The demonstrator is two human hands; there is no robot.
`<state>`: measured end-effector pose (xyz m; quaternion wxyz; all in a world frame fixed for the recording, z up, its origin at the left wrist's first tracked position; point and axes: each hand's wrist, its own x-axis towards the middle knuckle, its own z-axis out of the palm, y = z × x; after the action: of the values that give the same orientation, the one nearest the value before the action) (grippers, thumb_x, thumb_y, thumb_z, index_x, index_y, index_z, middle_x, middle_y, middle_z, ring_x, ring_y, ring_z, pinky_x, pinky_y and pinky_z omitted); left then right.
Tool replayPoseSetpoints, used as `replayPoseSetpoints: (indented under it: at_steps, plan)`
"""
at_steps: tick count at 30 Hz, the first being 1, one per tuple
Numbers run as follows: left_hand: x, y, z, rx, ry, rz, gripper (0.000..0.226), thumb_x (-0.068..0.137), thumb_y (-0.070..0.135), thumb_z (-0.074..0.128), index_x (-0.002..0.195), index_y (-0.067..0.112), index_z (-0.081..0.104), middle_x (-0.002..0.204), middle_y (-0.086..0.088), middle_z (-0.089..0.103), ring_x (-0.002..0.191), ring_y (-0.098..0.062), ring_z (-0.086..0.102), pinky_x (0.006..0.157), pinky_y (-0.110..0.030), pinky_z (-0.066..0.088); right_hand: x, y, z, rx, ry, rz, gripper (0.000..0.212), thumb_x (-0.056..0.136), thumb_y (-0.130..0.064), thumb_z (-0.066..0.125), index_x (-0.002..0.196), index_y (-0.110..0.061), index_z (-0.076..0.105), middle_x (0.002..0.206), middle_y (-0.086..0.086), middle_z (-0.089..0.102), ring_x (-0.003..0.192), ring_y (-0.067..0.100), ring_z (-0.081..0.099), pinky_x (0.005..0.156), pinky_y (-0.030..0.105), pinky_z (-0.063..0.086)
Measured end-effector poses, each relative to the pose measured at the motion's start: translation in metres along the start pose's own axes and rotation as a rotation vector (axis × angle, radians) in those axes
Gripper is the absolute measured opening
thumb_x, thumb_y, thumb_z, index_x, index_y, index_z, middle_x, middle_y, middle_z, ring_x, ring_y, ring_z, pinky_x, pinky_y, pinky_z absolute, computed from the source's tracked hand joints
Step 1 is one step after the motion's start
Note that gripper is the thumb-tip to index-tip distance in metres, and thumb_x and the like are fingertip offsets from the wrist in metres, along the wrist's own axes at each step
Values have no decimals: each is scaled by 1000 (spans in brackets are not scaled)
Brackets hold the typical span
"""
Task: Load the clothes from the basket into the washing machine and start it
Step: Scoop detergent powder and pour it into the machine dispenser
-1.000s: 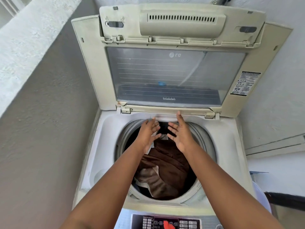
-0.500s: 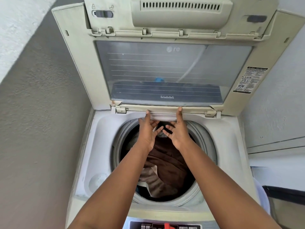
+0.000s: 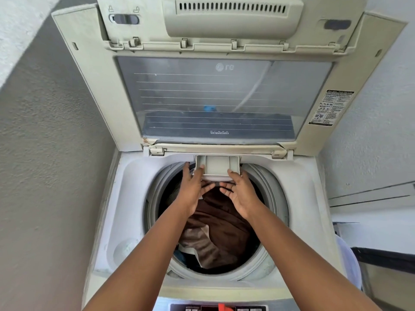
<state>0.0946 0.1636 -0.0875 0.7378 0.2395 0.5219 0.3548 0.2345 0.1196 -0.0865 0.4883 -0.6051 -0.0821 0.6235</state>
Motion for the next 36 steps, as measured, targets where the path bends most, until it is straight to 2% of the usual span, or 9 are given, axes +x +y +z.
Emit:
replayPoseSetpoints:
  at_steps: [4, 9, 11, 16, 21, 24, 26, 32, 36]
  plan:
    - [-3, -7, -5, 2, 30, 37, 59, 97, 37, 61, 146, 18, 35, 133, -16, 57, 111, -25, 68, 87, -34, 59, -5, 6, -2, -73, 2, -39, 41, 99, -32, 57, 135, -18, 43, 127, 11, 61, 104, 25, 66, 81, 34, 54]
    - [-6, -11, -8, 12, 92, 92, 52, 93, 32, 67, 136, 12, 47, 127, -17, 61, 107, -26, 69, 84, -28, 59, -9, 2, -5, -149, 10, -61, 42, 97, -35, 59, 132, -16, 46, 120, 8, 63, 106, 25, 66, 90, 36, 54]
    - [-4, -8, -7, 2, 100, 104, 50, 91, 32, 68, 133, 11, 50, 125, -17, 62, 108, -27, 69, 81, -27, 58, -6, -2, -4, -139, 24, -78, 41, 97, -33, 59, 131, -17, 44, 117, 7, 63, 106, 26, 66, 91, 36, 54]
    - [-1, -5, -5, 46, 118, 119, 51, 92, 30, 68, 134, 9, 49, 120, -18, 62, 110, -32, 68, 84, -29, 59, 1, -4, -4, -191, 30, -54, 65, 97, -36, 59, 148, -6, 31, 123, 14, 62, 103, 24, 68, 84, 34, 57]
    - [-2, -3, -10, 202, 114, 149, 52, 90, 42, 68, 132, 18, 51, 117, -12, 63, 103, -24, 66, 85, -34, 59, -7, -5, -3, -266, 56, -35, 62, 94, -46, 59, 142, -12, 38, 113, 8, 64, 101, 24, 67, 86, 37, 56]
    - [-12, -3, -18, 289, 117, 155, 65, 82, 57, 68, 134, 22, 49, 125, -5, 62, 113, -16, 63, 90, -39, 59, -19, 3, -9, -282, 71, 23, 81, 88, -52, 65, 149, -15, 29, 113, 7, 63, 101, 23, 67, 83, 34, 56]
    - [-22, -8, -27, 313, 139, 144, 57, 88, 54, 64, 131, 19, 51, 125, 0, 61, 111, -9, 61, 89, -36, 57, -27, 14, -15, -312, 62, 86, 88, 87, -50, 67, 153, -13, 22, 110, 7, 61, 102, 24, 65, 80, 32, 56]
    - [-59, -27, -49, 277, 242, 99, 28, 95, 47, 59, 110, 23, 59, 112, 0, 60, 104, -13, 60, 87, -34, 54, -47, 32, -28, -489, -14, 198, 66, 93, -39, 65, 146, -12, 38, 105, 3, 59, 96, 20, 61, 73, 28, 52]
    - [-84, -32, -50, 266, 265, 129, 17, 97, 42, 58, 105, 26, 60, 103, 1, 62, 98, -14, 60, 95, -43, 52, -58, 21, -27, -580, -61, 147, 49, 94, -35, 64, 135, -14, 47, 108, 6, 60, 94, 19, 59, 82, 31, 52]
